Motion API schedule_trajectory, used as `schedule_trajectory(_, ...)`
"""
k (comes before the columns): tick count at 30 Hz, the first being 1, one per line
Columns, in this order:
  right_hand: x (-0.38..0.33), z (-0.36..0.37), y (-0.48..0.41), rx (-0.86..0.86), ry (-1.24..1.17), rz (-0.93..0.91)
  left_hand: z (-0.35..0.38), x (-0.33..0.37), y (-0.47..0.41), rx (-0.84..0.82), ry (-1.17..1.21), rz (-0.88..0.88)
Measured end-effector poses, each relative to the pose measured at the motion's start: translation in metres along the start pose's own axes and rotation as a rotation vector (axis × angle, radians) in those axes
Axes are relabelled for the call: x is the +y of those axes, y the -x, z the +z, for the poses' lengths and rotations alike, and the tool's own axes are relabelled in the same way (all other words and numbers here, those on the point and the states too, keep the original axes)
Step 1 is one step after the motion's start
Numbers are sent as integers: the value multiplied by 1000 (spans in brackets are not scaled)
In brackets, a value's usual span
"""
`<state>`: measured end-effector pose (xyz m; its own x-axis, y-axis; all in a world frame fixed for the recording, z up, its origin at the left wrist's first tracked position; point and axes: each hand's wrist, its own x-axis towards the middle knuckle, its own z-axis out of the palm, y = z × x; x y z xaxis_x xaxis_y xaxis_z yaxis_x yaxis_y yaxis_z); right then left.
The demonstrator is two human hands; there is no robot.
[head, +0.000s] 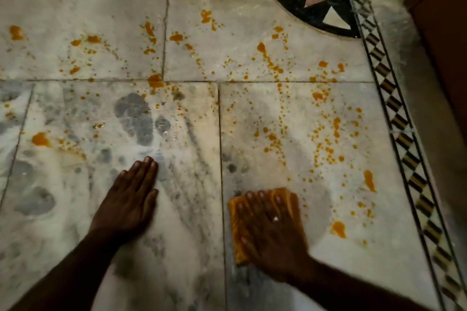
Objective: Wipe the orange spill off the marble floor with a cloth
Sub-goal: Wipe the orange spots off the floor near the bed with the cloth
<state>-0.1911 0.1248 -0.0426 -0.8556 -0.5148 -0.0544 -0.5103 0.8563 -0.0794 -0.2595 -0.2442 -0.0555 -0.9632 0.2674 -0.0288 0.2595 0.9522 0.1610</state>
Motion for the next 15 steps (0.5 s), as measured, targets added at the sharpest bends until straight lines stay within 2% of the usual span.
schedule_trajectory(3,-16,1,-33,7,-53,-26,2,4,0,-43,-19,-57)
schedule_trajectory(7,12,1,-96,6,-27,-38,10,36,0,-51,23,-306)
schedule_trajectory(9,53,-3,-93,41,29,54,16,66,-1,-59,41,-339)
schedule_trajectory(12,104,-7,-36,35,75,314,21,100,-4,-79,24,-246)
schedule_trajectory(15,97,-3,39,22,88,461,22,115,-11,-77,30,-216)
